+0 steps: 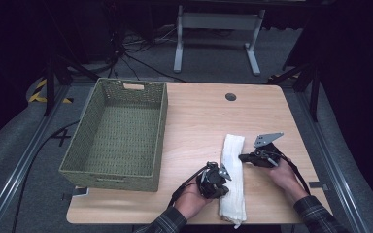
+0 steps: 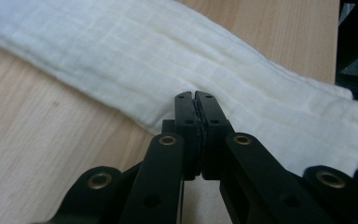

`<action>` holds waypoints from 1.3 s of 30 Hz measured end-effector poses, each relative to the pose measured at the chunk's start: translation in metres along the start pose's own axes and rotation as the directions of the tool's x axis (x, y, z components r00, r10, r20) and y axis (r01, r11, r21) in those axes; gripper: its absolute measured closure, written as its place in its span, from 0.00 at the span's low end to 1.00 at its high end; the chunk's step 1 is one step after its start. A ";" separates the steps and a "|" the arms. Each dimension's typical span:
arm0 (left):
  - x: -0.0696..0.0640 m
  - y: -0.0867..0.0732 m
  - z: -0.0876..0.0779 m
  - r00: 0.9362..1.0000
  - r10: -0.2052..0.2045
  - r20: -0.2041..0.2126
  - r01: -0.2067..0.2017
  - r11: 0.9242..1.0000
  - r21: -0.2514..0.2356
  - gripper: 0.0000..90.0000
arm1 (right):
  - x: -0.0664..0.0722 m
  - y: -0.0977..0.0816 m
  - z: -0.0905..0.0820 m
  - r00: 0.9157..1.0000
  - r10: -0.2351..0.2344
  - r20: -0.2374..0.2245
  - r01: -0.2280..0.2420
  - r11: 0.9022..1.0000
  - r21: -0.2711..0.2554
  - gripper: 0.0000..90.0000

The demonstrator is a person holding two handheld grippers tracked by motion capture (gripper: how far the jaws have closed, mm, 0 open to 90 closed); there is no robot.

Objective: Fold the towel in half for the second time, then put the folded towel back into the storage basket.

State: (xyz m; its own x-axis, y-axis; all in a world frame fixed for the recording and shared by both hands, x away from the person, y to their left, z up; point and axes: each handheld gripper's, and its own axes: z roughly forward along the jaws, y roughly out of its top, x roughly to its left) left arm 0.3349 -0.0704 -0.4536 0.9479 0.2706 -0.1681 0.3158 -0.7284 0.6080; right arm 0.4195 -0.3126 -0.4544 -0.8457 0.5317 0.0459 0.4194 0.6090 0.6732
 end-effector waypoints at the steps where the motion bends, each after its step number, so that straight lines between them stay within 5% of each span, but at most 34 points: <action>1: -0.002 0.001 0.001 1.000 0.007 0.006 -0.007 1.000 0.000 0.98 | 0.001 0.001 0.001 1.000 -0.001 -0.001 0.001 1.000 0.000 1.00; 15: 0.013 -0.002 -0.016 0.999 -0.020 -0.029 0.019 0.998 -0.063 0.88 | 0.013 0.002 -0.019 0.997 -0.048 -0.063 0.043 0.996 -0.079 0.94; 23: 0.026 -0.006 -0.025 0.998 -0.035 -0.048 0.031 0.995 -0.090 0.73 | 0.032 0.002 -0.023 0.982 -0.105 -0.156 0.091 0.992 -0.093 0.78; 28: 0.030 -0.007 -0.028 0.998 -0.034 -0.058 0.028 0.995 -0.093 0.64 | 0.053 0.000 -0.024 0.966 -0.157 -0.206 0.141 0.986 -0.090 0.69; 39: 0.043 -0.002 -0.030 0.998 -0.007 -0.062 0.001 0.996 -0.094 0.54 | 0.084 -0.002 -0.015 0.939 -0.233 -0.252 0.224 0.973 -0.064 0.50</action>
State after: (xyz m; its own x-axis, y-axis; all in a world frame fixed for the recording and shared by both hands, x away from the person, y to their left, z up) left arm 0.3739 -0.0382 -0.4390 0.9414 0.3138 -0.1240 0.3113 -0.6659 0.6780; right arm 0.3431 -0.2783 -0.4405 -0.9751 0.2097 0.0720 0.1975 0.6735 0.7123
